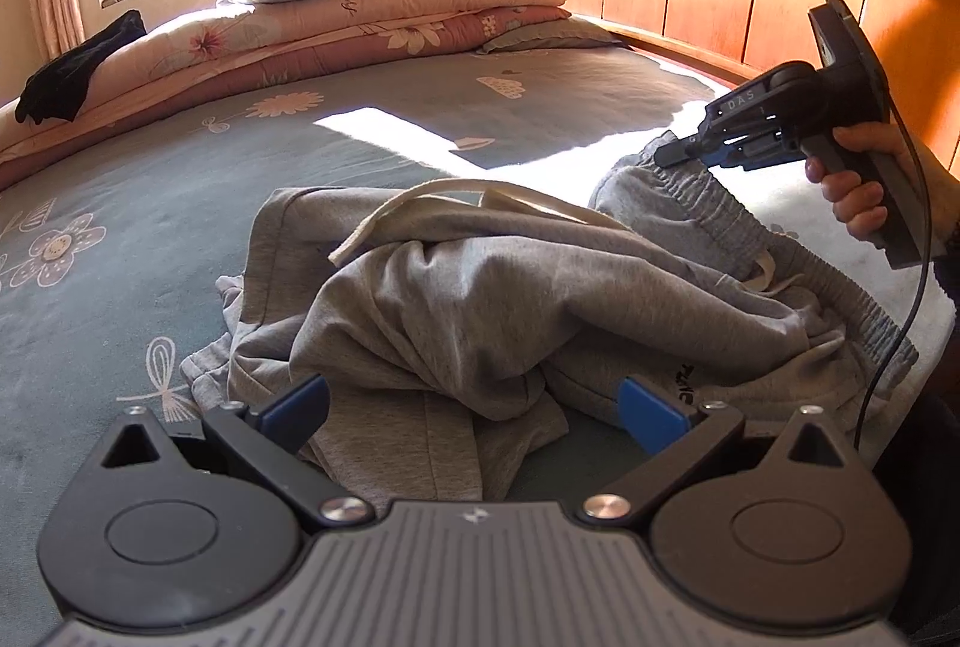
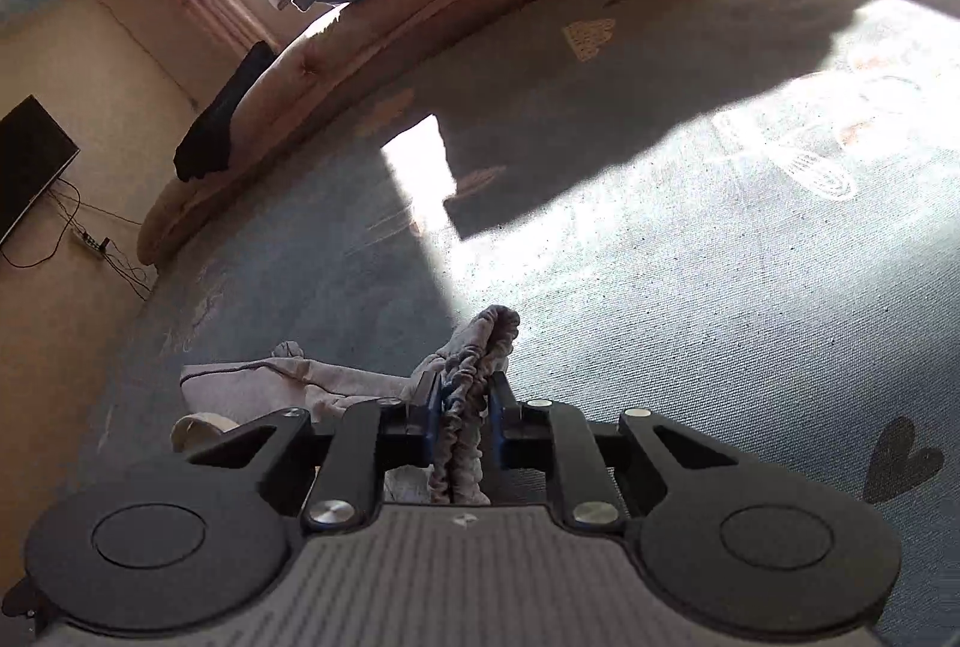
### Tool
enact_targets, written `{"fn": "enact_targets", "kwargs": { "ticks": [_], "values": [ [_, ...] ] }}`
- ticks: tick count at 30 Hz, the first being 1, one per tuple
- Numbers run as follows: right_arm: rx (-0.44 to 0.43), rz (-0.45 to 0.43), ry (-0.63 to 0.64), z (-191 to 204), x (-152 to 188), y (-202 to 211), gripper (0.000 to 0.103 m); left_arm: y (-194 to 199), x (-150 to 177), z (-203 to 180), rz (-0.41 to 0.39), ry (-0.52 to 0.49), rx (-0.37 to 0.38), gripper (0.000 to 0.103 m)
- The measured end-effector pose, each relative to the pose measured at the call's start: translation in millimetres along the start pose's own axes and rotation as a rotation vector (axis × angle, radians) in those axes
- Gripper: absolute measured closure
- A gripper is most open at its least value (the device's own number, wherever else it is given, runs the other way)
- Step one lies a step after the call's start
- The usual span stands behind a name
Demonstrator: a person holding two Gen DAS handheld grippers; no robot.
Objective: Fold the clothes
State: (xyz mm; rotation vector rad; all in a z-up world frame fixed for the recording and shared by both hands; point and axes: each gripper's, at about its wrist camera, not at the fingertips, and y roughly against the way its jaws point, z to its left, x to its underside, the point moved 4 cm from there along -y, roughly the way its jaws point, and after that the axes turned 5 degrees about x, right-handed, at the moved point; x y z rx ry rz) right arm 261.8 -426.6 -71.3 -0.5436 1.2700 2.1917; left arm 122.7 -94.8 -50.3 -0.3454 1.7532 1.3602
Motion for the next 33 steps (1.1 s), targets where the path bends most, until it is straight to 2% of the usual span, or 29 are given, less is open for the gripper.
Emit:
{"fn": "enact_targets", "kwargs": {
  "ticks": [2, 4, 5, 10, 11, 14, 16, 18, 19, 21, 22, 23, 24, 26, 30, 33],
  "values": [
    [-0.002, 0.026, 0.029, 4, -3, -1, 0.076, 2, -1, -1, -0.012, -0.009, 0.001, 0.001],
    [-0.009, 0.044, 0.023, -1, -1, -9, 0.06, 3, -1, 0, -0.019, 0.0, 0.004, 0.001],
    [-0.018, 0.057, 0.0, -6, 1, -14, 0.045, 3, 0, 1, -0.018, 0.006, 0.007, 0.001],
    [-0.032, 0.118, -0.098, -45, 26, -43, 0.045, 3, 4, 3, -0.003, 0.002, -0.005, 0.001],
    [-0.055, 0.109, -0.122, -51, 29, -43, 0.047, 3, 5, 4, -0.001, -0.001, -0.009, 0.001],
    [-0.102, 0.07, -0.172, -58, 26, -31, 0.064, -1, 4, 6, 0.011, -0.005, -0.014, 0.001],
    [-0.1, 0.05, -0.127, -49, 20, -20, 0.064, -4, 2, 5, 0.013, -0.008, -0.01, 0.001],
    [-0.091, 0.05, -0.06, -35, 14, -13, 0.059, -6, 0, 2, 0.008, -0.013, 0.0, 0.001],
    [-0.081, 0.055, -0.028, -29, 12, -11, 0.053, -7, 0, -1, 0.003, -0.016, 0.006, 0.001],
    [-0.026, 0.068, 0.04, -17, 13, -11, 0.051, -6, -2, -6, -0.007, -0.023, 0.019, 0.001],
    [0.01, 0.067, 0.078, -12, 15, -11, 0.053, -5, -3, -10, -0.014, -0.027, 0.026, 0.001],
    [0.05, 0.065, 0.119, -7, 18, -11, 0.071, -4, -3, -12, -0.018, -0.033, 0.033, 0.001],
    [0.082, 0.057, 0.154, -2, 21, -10, 0.08, -3, -4, -14, -0.024, -0.045, 0.039, 0.001],
    [0.109, 0.011, 0.22, 12, 26, 1, 0.083, 1, -4, -17, -0.04, -0.089, 0.042, 0.001],
    [0.102, -0.081, 0.413, 55, 35, 38, 0.087, 10, -8, -20, -0.084, -0.202, 0.029, 0.001],
    [0.079, -0.147, 0.569, 93, 44, 72, 0.088, 19, -13, -20, -0.145, -0.25, 0.062, 0.001]
  ]
}}
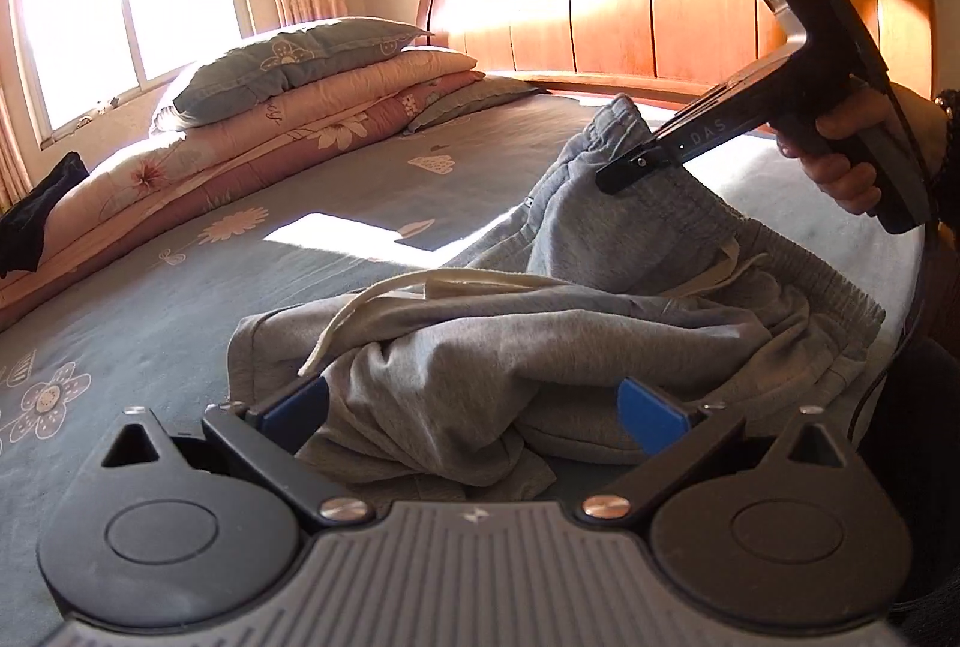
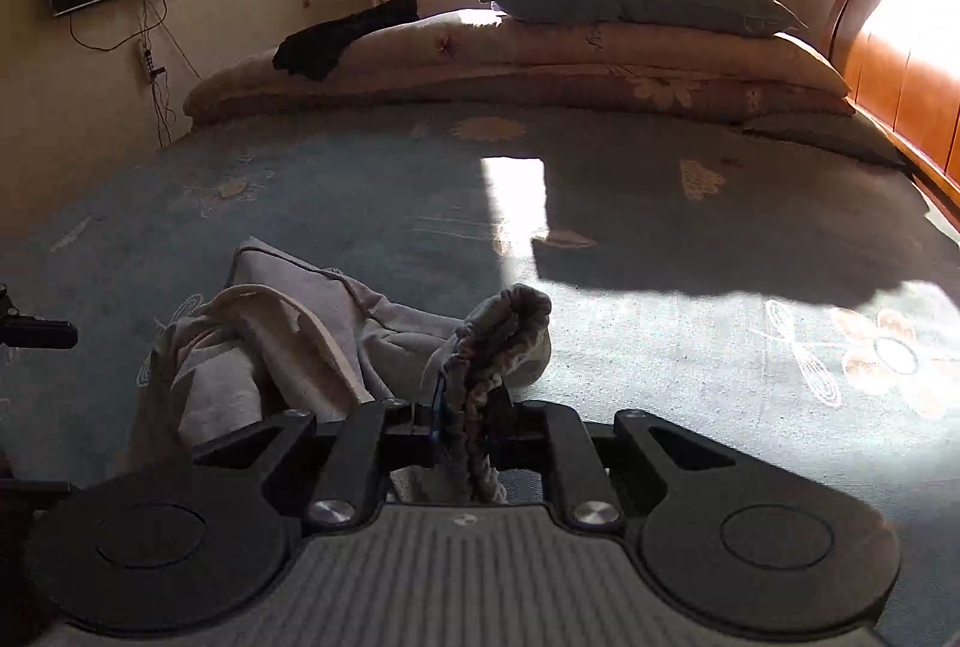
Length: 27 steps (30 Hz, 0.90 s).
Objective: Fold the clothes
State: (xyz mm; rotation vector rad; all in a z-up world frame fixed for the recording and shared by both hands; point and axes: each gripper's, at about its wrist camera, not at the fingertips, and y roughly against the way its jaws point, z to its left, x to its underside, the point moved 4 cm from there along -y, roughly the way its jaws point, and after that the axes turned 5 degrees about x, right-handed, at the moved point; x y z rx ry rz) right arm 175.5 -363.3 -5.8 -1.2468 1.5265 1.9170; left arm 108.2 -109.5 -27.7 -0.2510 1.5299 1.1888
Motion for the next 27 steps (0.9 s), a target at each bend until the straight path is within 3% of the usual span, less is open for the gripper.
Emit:
{"fn": "enact_targets", "kwargs": {
  "ticks": [3, 8, 11, 13, 15, 19, 23, 27],
  "values": [
    [-0.021, -0.051, 0.086, 24, -11, 34, 0.088, 1, -1, 3, -0.014, 0.022, 0.026, 0.001],
    [-0.074, -0.075, 0.187, 56, -15, 70, 0.088, 3, 5, 6, -0.018, 0.052, -0.026, 0.001],
    [-0.092, -0.068, 0.298, 76, -9, 82, 0.088, 7, -1, 7, -0.029, 0.012, -0.032, 0.002],
    [-0.103, -0.06, 0.383, 91, -3, 88, 0.088, 13, -13, 4, -0.069, -0.077, -0.031, 0.002],
    [-0.116, -0.05, 0.454, 103, 3, 92, 0.088, 17, -27, -3, -0.104, -0.21, -0.009, 0.002],
    [-0.154, -0.04, 0.543, 117, 14, 103, 0.088, 18, -46, -32, -0.146, -0.588, 0.06, 0.002],
    [-0.183, 0.002, 0.636, 127, 26, 107, 0.088, 9, -49, -64, -0.102, -1.009, 0.161, 0.003],
    [-0.215, 0.048, 0.739, 137, 41, 109, 0.088, -2, -50, -86, -0.045, -1.273, 0.261, 0.005]
  ]
}}
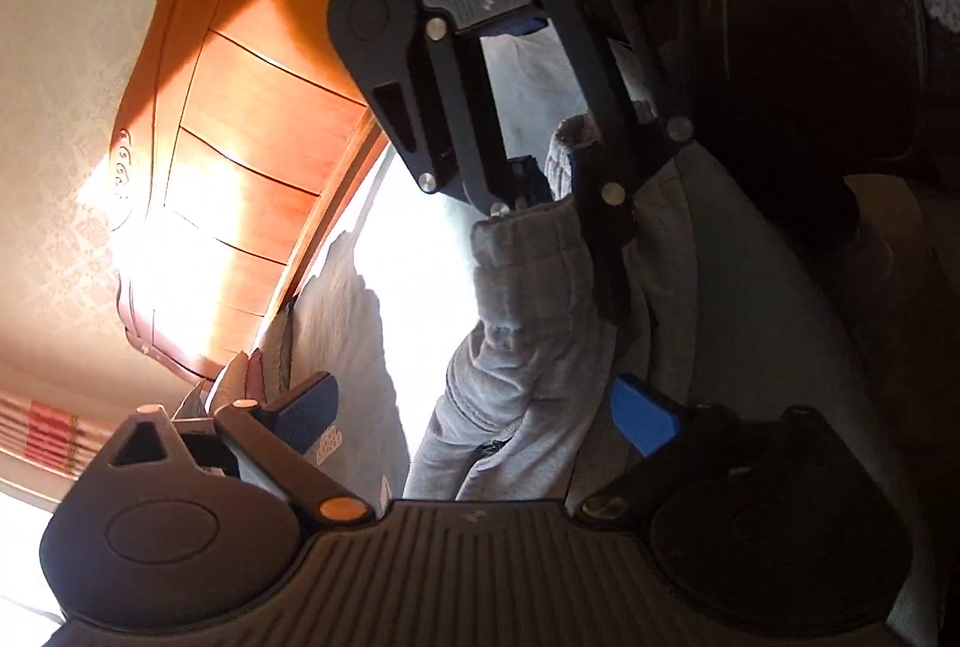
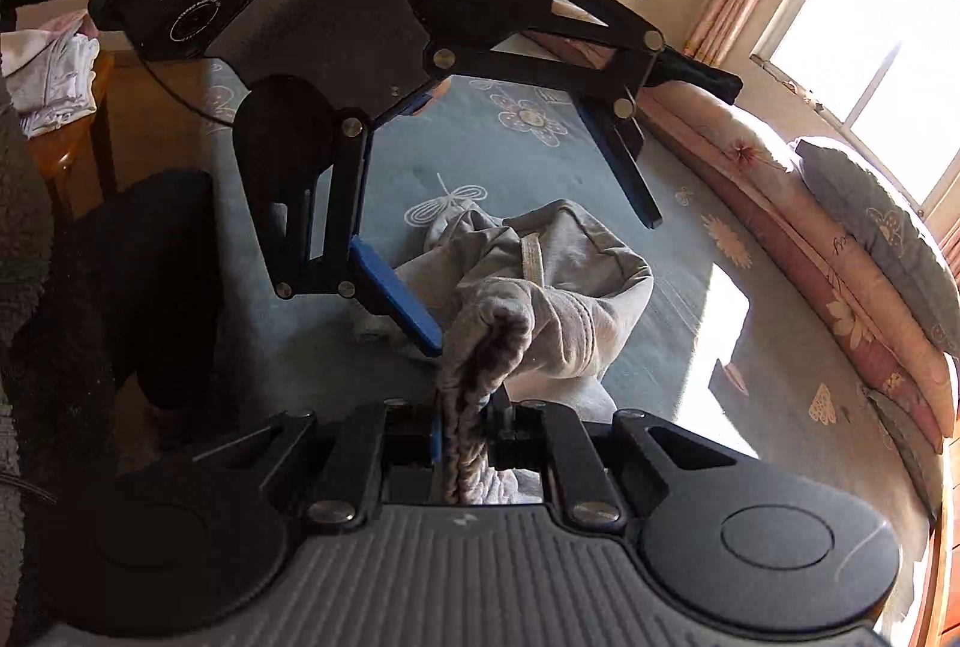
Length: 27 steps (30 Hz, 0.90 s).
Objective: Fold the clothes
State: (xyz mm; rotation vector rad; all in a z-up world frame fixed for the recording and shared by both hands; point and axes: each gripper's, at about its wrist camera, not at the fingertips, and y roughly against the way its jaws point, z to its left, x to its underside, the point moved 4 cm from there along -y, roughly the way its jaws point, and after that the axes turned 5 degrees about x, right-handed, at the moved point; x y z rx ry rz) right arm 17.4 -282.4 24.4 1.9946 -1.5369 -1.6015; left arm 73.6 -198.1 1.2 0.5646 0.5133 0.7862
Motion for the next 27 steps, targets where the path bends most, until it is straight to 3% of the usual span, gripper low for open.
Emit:
{"fn": "enact_targets", "kwargs": {
  "ticks": [4, 6, 8, 9, 11, 14, 19, 25, 27],
  "values": [
    [-0.017, 0.014, 0.096, 12, 0, 4, 0.088, -13, -18, -9, 0.02, -0.197, 0.162, 0.009],
    [-0.021, 0.011, 0.145, 16, -1, 7, 0.088, -18, -24, -15, 0.029, -0.282, 0.205, 0.01],
    [-0.022, 0.0, 0.184, 19, -2, 14, 0.088, -23, -30, -19, 0.045, -0.341, 0.234, 0.024],
    [-0.017, -0.002, 0.188, 18, -3, 16, 0.088, -25, -32, -18, 0.059, -0.33, 0.246, 0.029],
    [-0.001, -0.004, 0.187, 16, -2, 20, 0.088, -28, -34, -14, 0.08, -0.295, 0.265, 0.058],
    [0.02, -0.003, 0.173, 13, 2, 23, 0.088, -27, -33, -8, 0.084, -0.232, 0.243, 0.076],
    [0.032, -0.03, 0.114, 9, 3, 25, 0.088, -29, -30, 4, 0.081, -0.081, 0.185, 0.087],
    [0.121, -0.089, -0.054, -17, 11, 43, 0.08, -41, -19, 38, 0.1, 0.163, 0.046, 0.089],
    [0.165, -0.12, -0.197, -39, 26, 57, 0.065, -45, -14, 54, 0.103, 0.238, 0.001, 0.089]
  ]
}}
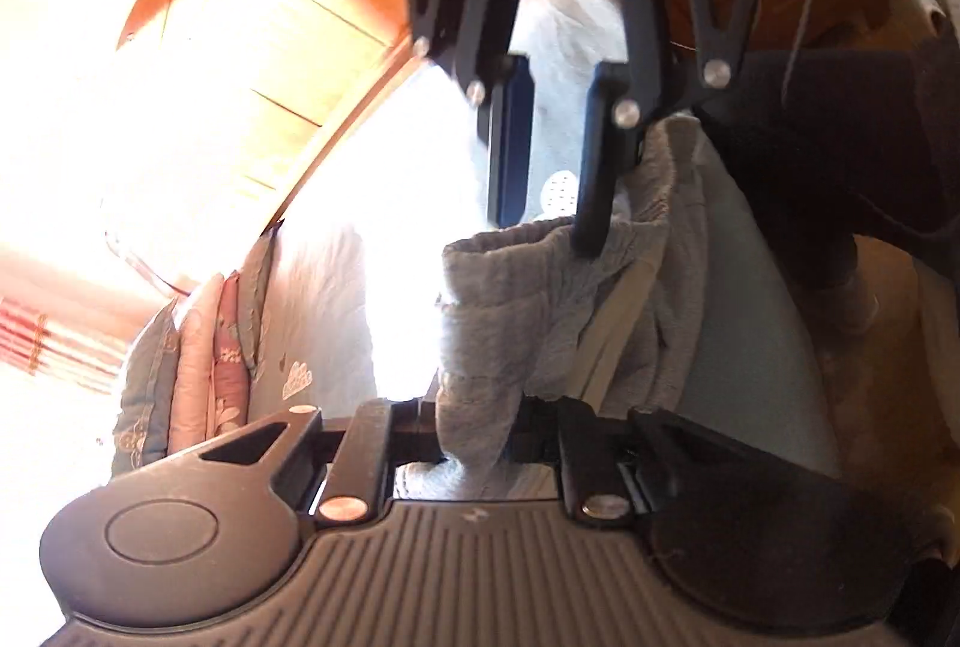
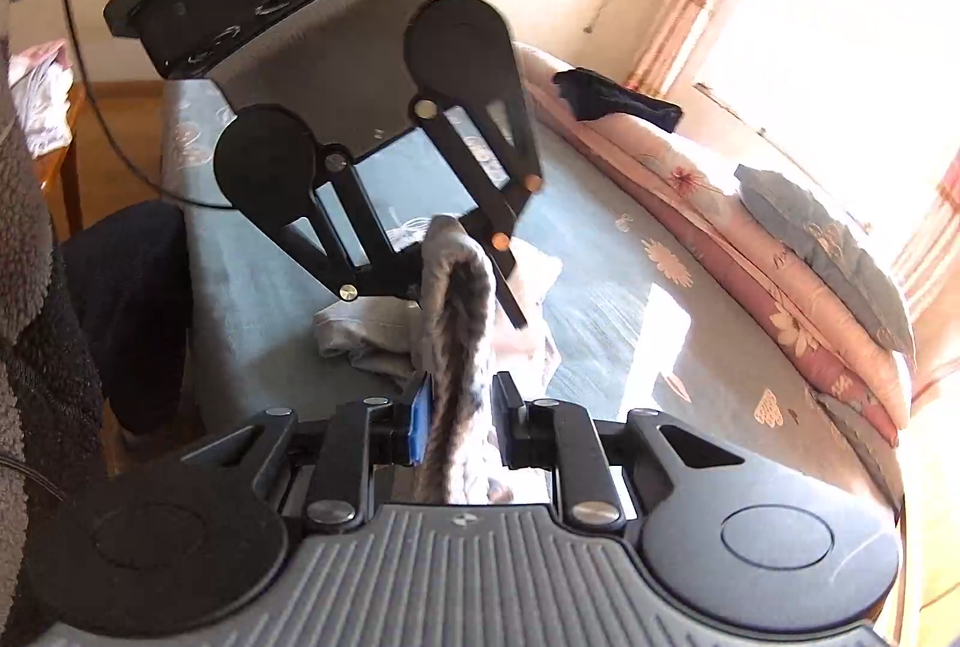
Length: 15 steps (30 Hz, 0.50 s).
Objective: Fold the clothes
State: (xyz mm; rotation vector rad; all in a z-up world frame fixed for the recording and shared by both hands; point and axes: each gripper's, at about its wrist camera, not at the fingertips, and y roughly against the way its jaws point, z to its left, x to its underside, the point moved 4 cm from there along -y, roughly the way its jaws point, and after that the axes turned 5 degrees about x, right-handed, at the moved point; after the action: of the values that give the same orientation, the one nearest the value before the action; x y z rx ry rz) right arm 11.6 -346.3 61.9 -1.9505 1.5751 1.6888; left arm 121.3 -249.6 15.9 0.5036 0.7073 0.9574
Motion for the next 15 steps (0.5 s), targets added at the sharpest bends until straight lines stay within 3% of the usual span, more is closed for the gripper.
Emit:
{"fn": "enact_targets", "kwargs": {
  "ticks": [2, 4, 5, 6, 9, 12, 15],
  "values": [
    [0.061, -0.009, -0.139, -24, 13, 9, 0.052, -4, 0, 18, -0.006, 0.079, -0.039, 0.089],
    [0.14, 0.016, -0.256, -45, 39, 12, 0.051, -9, 1, 33, -0.019, 0.148, -0.068, 0.089],
    [0.167, 0.034, -0.305, -50, 52, 14, 0.044, -12, 2, 39, -0.023, 0.171, -0.079, 0.089],
    [0.175, 0.047, -0.348, -50, 64, 14, 0.034, -16, 2, 44, -0.021, 0.188, -0.088, 0.089],
    [0.159, 0.081, -0.468, -40, 97, 12, 0.029, -30, 2, 55, -0.014, 0.222, -0.117, 0.089],
    [0.151, 0.097, -0.513, -16, 122, 16, 0.024, -45, -5, 72, -0.013, 0.246, -0.123, 0.089],
    [0.196, 0.138, -0.492, -1, 140, 3, 0.022, -44, -16, 60, -0.017, 0.258, -0.134, 0.088]
  ]
}}
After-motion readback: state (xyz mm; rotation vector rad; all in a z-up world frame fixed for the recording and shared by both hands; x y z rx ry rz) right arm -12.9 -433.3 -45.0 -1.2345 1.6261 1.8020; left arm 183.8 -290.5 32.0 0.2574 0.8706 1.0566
